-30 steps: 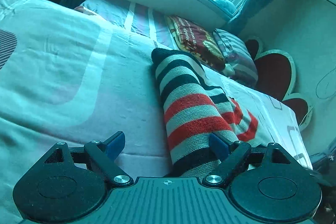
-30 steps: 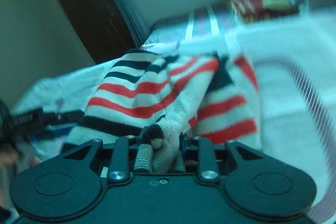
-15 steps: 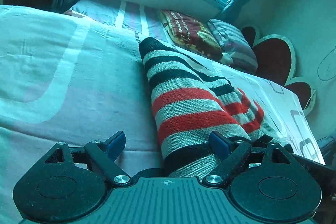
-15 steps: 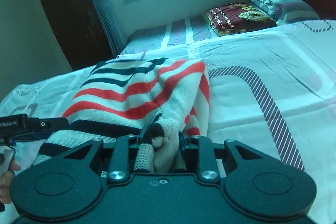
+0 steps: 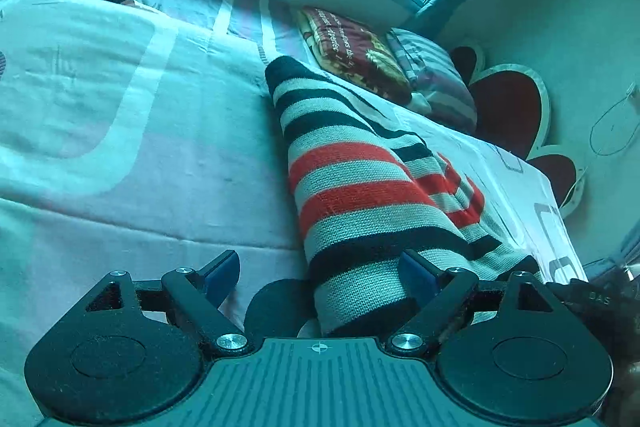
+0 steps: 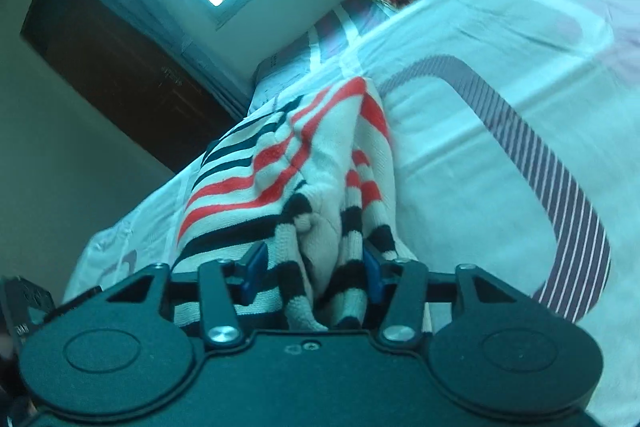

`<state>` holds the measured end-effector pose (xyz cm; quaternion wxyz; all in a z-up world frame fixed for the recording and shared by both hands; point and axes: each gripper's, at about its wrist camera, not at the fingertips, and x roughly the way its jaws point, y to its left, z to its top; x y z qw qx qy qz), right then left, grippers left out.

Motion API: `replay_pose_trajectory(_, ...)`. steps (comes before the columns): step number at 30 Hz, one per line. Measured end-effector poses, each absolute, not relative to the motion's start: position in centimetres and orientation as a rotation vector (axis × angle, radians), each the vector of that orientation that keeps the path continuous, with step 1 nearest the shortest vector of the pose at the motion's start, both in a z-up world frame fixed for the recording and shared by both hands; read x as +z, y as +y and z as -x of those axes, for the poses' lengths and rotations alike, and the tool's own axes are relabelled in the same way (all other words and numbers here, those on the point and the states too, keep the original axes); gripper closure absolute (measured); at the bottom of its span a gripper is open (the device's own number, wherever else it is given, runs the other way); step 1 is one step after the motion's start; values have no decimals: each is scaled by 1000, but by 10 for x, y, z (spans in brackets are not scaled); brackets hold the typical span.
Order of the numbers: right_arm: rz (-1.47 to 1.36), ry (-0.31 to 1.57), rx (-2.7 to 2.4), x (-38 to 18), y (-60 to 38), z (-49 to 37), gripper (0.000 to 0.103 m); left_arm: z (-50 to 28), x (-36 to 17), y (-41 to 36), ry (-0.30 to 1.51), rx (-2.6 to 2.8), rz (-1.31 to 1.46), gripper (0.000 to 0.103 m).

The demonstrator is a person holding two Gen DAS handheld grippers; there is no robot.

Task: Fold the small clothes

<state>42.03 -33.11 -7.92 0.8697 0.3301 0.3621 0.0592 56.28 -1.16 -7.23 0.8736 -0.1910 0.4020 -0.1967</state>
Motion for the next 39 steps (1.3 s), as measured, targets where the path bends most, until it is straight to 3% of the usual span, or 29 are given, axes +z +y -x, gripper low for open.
replay_pose_trajectory(4, -800, 710, 131, -82, -340, -410, 80, -561, -65, -19, 834, -403, 329, 17)
replay_pose_trajectory(14, -813, 706, 140, -108, -349, -404, 86, -548, -56, -36, 775, -391, 129, 14)
replay_pose_trajectory(17, -768, 726, 150, -97, -347, -403, 81, -544, -45, -29, 793, -381, 177, 15)
replay_pose_trajectory(19, -697, 702, 131, -81, -342, -395, 69, -531, -38, -24, 771, -409, 195, 15)
replay_pose_trajectory(22, -562, 669, 114, -62, -330, -381, 63, -512, -39, -26, 780, -438, 197, 15)
replay_pose_trajectory(24, -512, 683, 108, -60, -322, -374, 62, -504, -48, -28, 805, -434, 185, 15)
replay_pose_trajectory(28, -415, 753, 78, -74, -312, -375, 77, -495, -66, -26, 838, -406, 194, 15)
replay_pose_trajectory(31, -434, 748, 76, -84, -316, -374, 81, -488, -71, -25, 825, -400, 193, 15)
replay_pose_trajectory(33, -448, 748, 78, -82, -318, -374, 79, -488, -66, -25, 837, -401, 182, 15)
replay_pose_trajectory(36, -447, 632, 76, -59, -328, -364, 68, -492, -45, -16, 768, -391, 192, 15)
replay_pose_trajectory(39, -481, 615, 90, -51, -344, -392, 67, -517, -35, -14, 745, -383, 201, 15)
